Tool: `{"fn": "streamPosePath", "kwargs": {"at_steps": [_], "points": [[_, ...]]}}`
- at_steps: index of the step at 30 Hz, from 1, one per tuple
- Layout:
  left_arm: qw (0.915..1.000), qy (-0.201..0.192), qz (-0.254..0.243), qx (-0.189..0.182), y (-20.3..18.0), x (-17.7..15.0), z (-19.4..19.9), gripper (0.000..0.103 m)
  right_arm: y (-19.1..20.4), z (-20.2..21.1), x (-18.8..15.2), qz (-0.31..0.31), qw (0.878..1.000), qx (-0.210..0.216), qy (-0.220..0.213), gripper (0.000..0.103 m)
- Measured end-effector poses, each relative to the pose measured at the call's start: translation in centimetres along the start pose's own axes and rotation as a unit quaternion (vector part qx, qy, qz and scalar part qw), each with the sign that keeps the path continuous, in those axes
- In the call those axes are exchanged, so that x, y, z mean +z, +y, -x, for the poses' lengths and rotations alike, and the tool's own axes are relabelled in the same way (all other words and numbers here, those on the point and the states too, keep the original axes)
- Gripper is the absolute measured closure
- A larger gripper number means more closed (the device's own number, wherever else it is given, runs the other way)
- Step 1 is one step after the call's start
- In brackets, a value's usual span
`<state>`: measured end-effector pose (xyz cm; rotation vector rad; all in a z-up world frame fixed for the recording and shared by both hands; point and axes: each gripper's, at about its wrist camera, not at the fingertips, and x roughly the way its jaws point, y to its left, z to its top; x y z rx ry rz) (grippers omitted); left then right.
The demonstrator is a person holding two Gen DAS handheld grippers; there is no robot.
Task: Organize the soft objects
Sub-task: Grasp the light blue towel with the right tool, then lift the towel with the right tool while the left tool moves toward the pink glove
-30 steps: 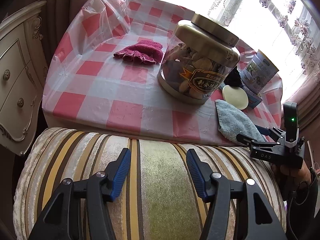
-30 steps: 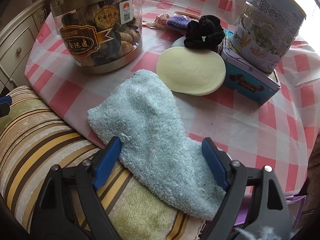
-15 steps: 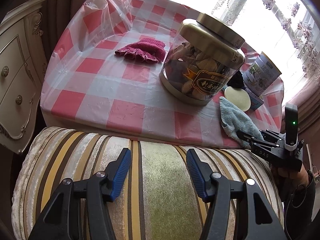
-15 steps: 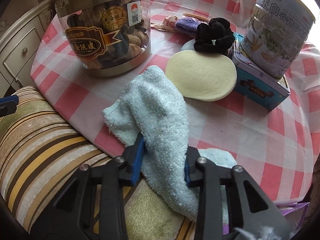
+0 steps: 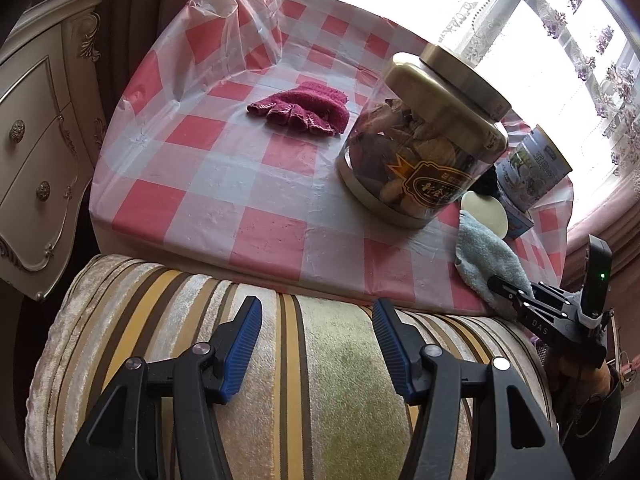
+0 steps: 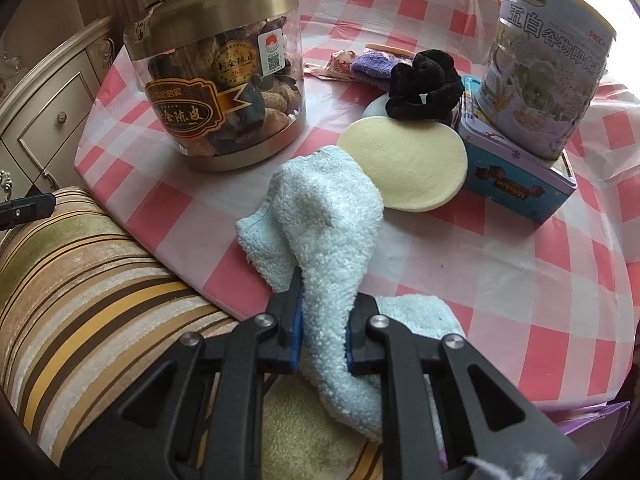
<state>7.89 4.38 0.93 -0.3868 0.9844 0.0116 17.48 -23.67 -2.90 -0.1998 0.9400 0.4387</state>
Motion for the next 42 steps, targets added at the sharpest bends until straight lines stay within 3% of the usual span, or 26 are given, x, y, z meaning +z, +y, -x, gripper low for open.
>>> {"fn": "streamPosePath", "kwargs": {"at_steps": [21,23,42], "points": [[0.9990,-0.002,0.030,0.031,3.6,5.0,-2.5,0.042,-1.0,2.1,-0.3,-0.038,0.999,-0.007,-0.027,0.085],[0.9989,-0.004,0.031,0.036,3.9,5.9,-2.9,0.036,-1.1,2.2,-0.2,-0.042,0.999,-0.006,-0.028,0.085],[0.9990,-0.025,-0.008,0.037,4.4,17.6,-11.4,0.020,-3.0,3.2,1.0,-0.092,0.995,-0.003,-0.043,0.085]]}}
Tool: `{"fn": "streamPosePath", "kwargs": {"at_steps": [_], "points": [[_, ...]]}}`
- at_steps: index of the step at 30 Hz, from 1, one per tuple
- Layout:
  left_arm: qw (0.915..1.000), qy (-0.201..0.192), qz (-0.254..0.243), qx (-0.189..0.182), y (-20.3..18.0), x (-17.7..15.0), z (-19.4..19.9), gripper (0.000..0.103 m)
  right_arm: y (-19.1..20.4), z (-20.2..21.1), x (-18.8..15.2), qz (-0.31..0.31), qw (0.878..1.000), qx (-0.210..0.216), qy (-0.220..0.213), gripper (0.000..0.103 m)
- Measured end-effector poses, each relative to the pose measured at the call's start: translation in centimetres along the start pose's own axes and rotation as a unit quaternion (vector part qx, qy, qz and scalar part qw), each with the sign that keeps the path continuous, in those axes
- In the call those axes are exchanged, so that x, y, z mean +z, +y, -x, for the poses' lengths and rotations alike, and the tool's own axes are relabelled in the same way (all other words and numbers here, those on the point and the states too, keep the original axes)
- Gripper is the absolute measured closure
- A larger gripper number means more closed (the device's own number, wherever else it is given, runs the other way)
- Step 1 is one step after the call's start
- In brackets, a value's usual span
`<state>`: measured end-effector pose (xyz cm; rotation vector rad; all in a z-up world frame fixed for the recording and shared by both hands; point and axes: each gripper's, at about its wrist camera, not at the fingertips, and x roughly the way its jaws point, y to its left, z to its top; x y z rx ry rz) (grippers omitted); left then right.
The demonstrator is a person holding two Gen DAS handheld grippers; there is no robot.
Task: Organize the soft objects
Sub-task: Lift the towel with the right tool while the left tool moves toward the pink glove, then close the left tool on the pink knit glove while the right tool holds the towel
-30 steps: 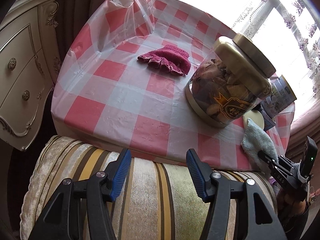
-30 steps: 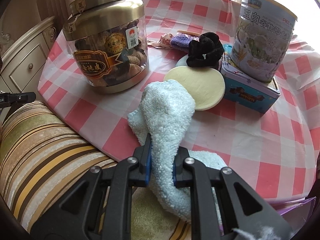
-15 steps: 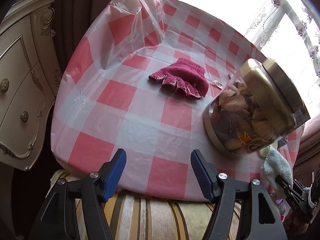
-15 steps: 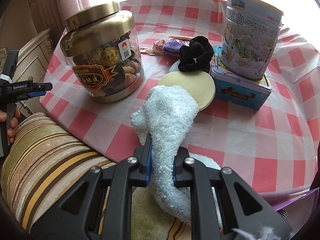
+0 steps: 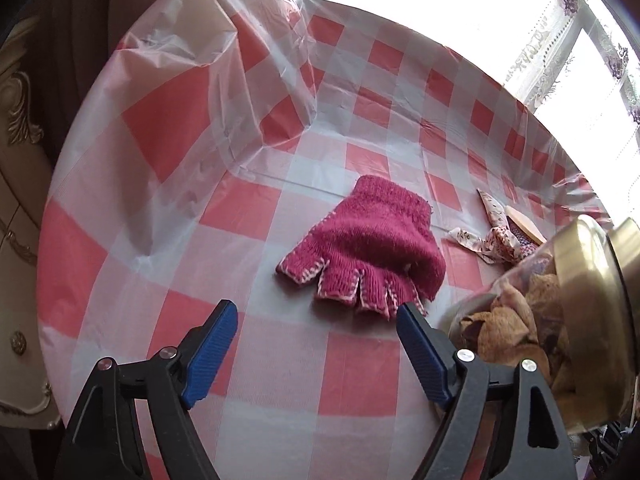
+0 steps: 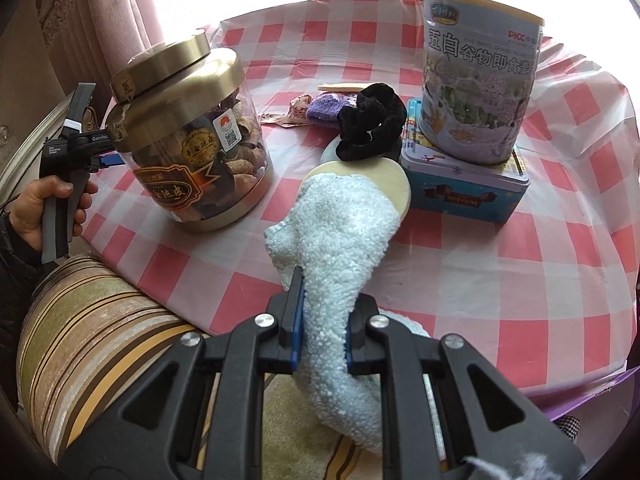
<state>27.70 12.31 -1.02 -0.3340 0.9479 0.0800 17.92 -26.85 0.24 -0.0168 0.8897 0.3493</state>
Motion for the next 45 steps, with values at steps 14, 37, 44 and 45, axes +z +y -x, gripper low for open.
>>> {"fn": "streamPosePath", "kwargs": {"at_steps": [14,37,44,45], "points": [[0.9952,0.016,-0.092,-0.028,-2.2,5.0,-5.6,0.015,-1.8,-0.3,1.3,-0.021,1.000,-0.022,0.004,0.085],[0.9922,0.036,-0.119,-0.007,-3.9,4.0,-6.1,0.090,-3.0,-0.9,1.8,-0.040,0.999,-0.015,0.004,0.085],[0.9965,0.016,-0.082,0.009,-1.8,2.5,-3.4,0.090,-3.0,0.6,1.3,-0.039,0.999,-0.016,-0.005,0.085],[0.9971,0.014,-0.074,0.011,-1.4,2.1,-3.0,0.090,-3.0,0.8,1.2,-0.040,0.999,-0.016,-0.007,0.085]]}}
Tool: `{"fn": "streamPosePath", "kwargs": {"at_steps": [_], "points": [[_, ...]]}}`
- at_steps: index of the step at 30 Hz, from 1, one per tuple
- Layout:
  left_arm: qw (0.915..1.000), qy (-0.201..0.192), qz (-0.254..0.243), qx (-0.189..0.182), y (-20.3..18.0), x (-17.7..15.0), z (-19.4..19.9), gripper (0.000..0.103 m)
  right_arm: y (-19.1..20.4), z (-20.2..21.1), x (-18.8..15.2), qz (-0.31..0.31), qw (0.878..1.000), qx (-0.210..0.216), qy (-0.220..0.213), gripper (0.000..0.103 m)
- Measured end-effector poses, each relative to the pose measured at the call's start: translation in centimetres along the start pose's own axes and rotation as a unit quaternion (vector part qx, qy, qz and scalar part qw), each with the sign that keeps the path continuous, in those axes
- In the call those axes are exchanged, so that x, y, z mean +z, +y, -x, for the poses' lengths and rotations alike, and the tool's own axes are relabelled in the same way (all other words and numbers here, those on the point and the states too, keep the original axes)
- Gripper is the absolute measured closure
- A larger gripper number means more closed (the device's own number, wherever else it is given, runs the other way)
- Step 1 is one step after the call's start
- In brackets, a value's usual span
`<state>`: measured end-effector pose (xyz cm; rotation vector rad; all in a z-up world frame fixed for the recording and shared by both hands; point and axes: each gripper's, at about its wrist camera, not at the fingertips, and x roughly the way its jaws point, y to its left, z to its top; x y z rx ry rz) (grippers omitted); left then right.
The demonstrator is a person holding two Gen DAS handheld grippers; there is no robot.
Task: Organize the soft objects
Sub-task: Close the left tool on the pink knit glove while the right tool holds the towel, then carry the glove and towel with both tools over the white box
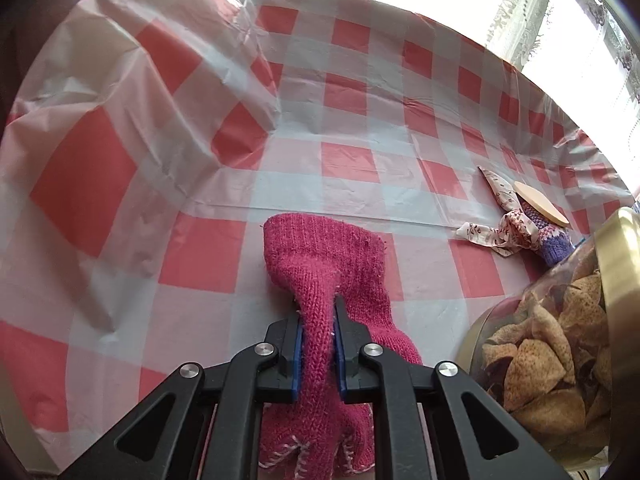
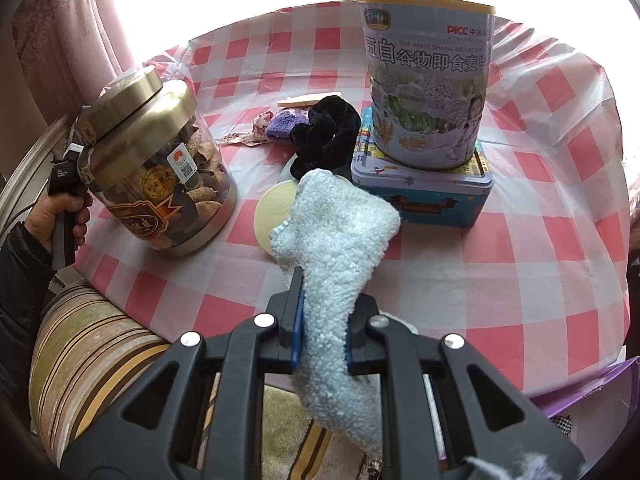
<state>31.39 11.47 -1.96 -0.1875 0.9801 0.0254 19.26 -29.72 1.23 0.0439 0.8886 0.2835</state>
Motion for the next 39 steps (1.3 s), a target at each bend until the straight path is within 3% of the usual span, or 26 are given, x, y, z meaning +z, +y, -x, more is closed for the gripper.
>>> {"fn": "streamPosePath", "kwargs": {"at_steps": [21,33,39], "points": [[0.9975,-0.046,0.052,-0.010,1.1,-8.6,9.4,0.090,1.1,4.9,-2.2,0.012,1.000,0.001,-0.028,0.085],[0.9948,-0.077,0.051,-0.044,-1.6,-13.2,15.6,0.090,1.4,7.6,-4.5,0.013,0.999,0.001,-0.037,0.085],[0.9938,-0.083,0.025,-0.069,-4.6,-15.2,17.9,0.090,1.1,9.6,-5.9,0.010,0.999,-0.003,-0.046,0.085]]}}
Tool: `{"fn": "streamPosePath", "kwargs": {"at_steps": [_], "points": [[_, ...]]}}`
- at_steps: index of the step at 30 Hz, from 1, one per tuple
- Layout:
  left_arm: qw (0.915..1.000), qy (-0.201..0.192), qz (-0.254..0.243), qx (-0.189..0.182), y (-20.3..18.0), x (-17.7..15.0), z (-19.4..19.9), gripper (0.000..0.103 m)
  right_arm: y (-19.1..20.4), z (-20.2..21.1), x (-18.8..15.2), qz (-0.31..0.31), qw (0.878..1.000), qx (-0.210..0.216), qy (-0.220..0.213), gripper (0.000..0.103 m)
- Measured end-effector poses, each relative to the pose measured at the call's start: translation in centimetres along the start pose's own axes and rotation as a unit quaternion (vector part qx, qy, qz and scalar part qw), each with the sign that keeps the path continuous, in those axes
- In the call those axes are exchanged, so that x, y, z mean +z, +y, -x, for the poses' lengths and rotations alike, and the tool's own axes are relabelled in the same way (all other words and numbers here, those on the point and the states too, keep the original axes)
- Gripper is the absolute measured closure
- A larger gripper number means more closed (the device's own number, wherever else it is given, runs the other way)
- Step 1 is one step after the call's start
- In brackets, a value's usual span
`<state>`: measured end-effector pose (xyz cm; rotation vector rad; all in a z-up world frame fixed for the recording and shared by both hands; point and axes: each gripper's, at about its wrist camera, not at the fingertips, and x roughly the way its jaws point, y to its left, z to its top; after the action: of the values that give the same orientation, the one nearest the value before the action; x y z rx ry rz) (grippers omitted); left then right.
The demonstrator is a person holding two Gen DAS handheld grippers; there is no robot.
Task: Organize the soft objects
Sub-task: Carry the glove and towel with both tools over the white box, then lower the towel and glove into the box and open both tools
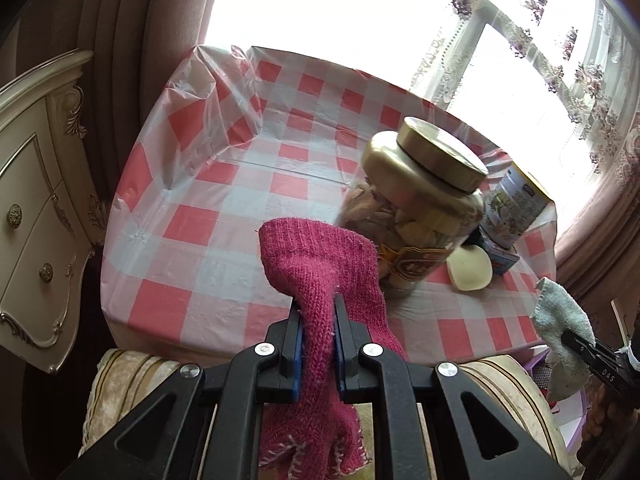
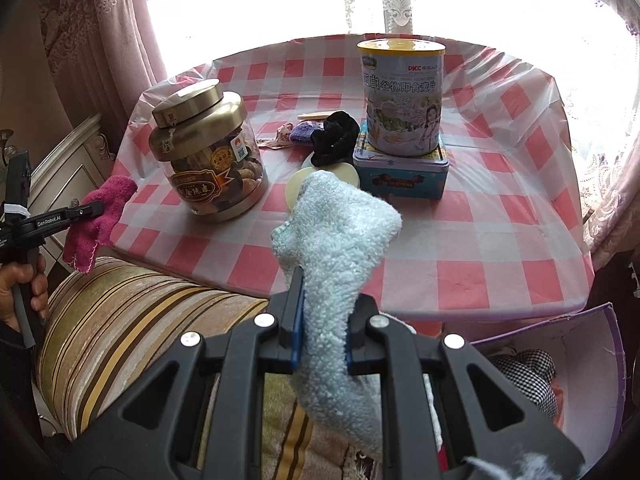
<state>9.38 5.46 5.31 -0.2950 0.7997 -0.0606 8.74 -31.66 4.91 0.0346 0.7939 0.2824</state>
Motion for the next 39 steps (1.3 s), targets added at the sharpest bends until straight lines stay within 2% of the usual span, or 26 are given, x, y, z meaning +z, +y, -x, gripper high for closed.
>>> {"fn": "streamPosePath", "kwargs": {"at_steps": [10,20,30,36,37,39], "points": [[0.9960,-0.002,-0.054,-0.072,-7.4,-1.4,1.8,0.090,-2.3,3.8,-1.8,-0.016,0.999,-0.029,-0.019,0.085],[0.9818,0.042,-0.101,-0.156,-15.9,-4.1,0.1,0.090,-6.8,6.8,-4.4,-0.060,0.995,-0.079,-0.020,0.085],[0.9583,0.095,-0.162,-0.215,-24.4,-7.3,-1.5,0.090,-11.3,8.5,-6.5,-0.102,0.986,-0.131,-0.012,0.085],[0.9416,0.112,-0.193,-0.252,-28.6,-8.8,-1.4,0.088,-13.0,9.5,-7.3,-0.127,0.980,-0.150,-0.014,0.083],[0.9375,0.115,-0.199,-0.261,-29.3,-9.0,-1.3,0.084,-13.3,9.7,-7.3,-0.128,0.979,-0.155,-0.013,0.083],[0.9291,0.122,-0.210,-0.279,-30.6,-9.5,-1.2,0.067,-13.7,9.8,-7.4,-0.132,0.977,-0.167,-0.011,0.082]]}}
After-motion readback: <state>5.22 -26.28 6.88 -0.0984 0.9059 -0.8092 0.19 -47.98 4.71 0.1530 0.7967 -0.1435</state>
